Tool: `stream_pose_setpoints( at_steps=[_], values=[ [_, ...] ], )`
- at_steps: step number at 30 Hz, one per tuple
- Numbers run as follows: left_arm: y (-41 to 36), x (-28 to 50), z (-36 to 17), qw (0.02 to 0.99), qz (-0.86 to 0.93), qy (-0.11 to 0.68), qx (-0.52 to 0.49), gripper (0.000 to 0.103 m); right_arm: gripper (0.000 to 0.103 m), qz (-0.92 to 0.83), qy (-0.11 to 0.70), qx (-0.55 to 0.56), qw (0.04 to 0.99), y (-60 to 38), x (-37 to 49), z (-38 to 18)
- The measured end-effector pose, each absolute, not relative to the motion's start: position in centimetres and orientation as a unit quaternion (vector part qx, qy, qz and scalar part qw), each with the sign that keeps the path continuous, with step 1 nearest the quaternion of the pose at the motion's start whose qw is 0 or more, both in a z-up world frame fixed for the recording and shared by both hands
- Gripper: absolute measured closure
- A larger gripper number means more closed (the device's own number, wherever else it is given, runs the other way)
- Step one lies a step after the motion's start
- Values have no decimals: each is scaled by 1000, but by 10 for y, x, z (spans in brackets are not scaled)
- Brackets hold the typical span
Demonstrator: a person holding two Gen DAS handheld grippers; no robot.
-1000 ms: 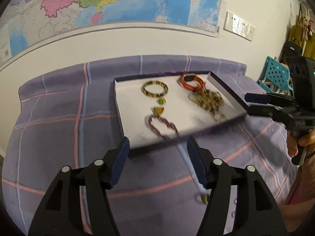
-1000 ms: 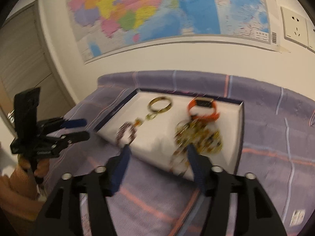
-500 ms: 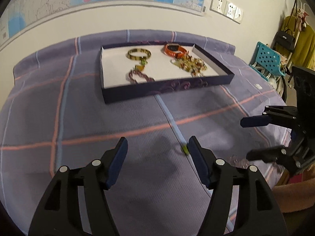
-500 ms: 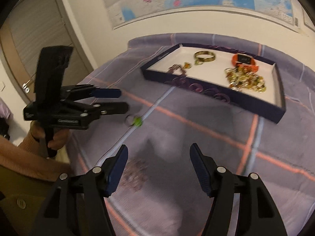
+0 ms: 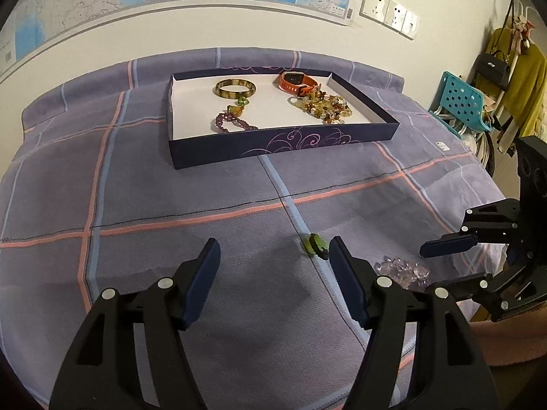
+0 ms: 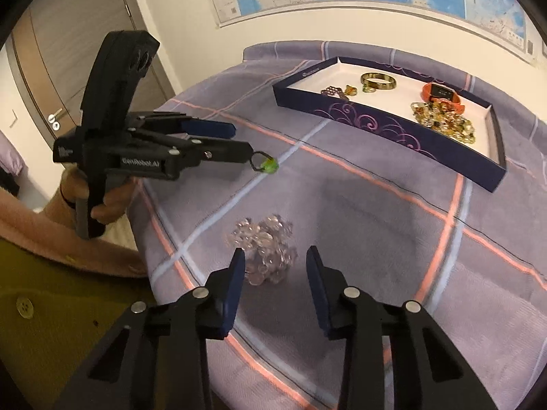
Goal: Organize jewelry
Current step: 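Move the right tool to the clear crystal bracelet while the left tool approaches the green pendant, then grasp the crystal bracelet with the right tool while the left tool grasps the green pendant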
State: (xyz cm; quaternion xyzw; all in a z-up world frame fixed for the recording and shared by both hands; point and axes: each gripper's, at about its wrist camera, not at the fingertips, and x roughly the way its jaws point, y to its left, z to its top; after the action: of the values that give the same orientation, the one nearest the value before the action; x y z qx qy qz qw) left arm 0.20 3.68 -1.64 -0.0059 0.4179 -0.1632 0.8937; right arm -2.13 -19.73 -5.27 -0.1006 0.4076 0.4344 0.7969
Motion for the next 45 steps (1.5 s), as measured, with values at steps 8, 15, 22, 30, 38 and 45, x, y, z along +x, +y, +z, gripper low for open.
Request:
stream_pose_setpoints(
  at_steps=[8, 15, 22, 30, 38, 45],
  values=[
    [34, -1, -15, 894, -164, 416, -4, 38, 73, 410, 404, -109, 811, -207, -20, -51],
    [30, -5, -14, 894, -173, 412, 0, 38, 51, 425, 397, -93, 808, -195, -22, -49],
    [22, -5, -17, 890, -186, 416, 9, 52, 51, 419, 391, -124, 810, -179, -26, -59],
    [6, -2, -25, 881, -206, 426, 16, 65, 52, 415, 384, -133, 814, -179, -28, -62],
    [3, 5, -29, 877, -201, 437, 8, 76, 62, 408, 380, -128, 821, -181, -24, -64],
    [6, 8, -30, 877, -192, 440, 1, 84, 79, 399, 379, -118, 827, -185, -19, -64]
  ],
)
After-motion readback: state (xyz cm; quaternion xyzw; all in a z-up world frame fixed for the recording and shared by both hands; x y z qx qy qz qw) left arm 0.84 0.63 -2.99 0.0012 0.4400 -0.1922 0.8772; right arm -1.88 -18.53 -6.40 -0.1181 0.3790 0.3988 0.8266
